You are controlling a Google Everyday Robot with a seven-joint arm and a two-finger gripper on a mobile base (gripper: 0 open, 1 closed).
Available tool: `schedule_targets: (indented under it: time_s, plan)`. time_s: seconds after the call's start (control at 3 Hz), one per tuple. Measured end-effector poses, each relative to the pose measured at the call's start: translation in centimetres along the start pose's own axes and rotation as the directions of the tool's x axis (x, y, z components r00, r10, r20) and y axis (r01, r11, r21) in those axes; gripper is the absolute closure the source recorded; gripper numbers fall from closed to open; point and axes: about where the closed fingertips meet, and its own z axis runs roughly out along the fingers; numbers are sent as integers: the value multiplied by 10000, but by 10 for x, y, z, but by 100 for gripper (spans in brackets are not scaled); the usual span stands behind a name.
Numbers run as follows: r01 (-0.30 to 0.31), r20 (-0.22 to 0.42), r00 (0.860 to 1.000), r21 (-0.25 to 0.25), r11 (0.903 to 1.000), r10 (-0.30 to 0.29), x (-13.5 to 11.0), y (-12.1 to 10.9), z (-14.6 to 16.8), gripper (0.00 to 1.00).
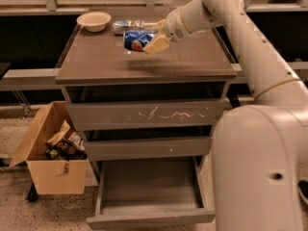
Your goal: Place pepsi can into bottom drawer
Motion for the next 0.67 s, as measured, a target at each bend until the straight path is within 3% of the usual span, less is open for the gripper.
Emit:
schedule_targets:
  time_s: [0.33, 0.67]
  plan:
    - [497, 319, 9981, 1038, 9934, -533, -23, 37, -107, 100]
    - [321, 117, 9994, 811, 9962, -332, -8, 48, -103, 100]
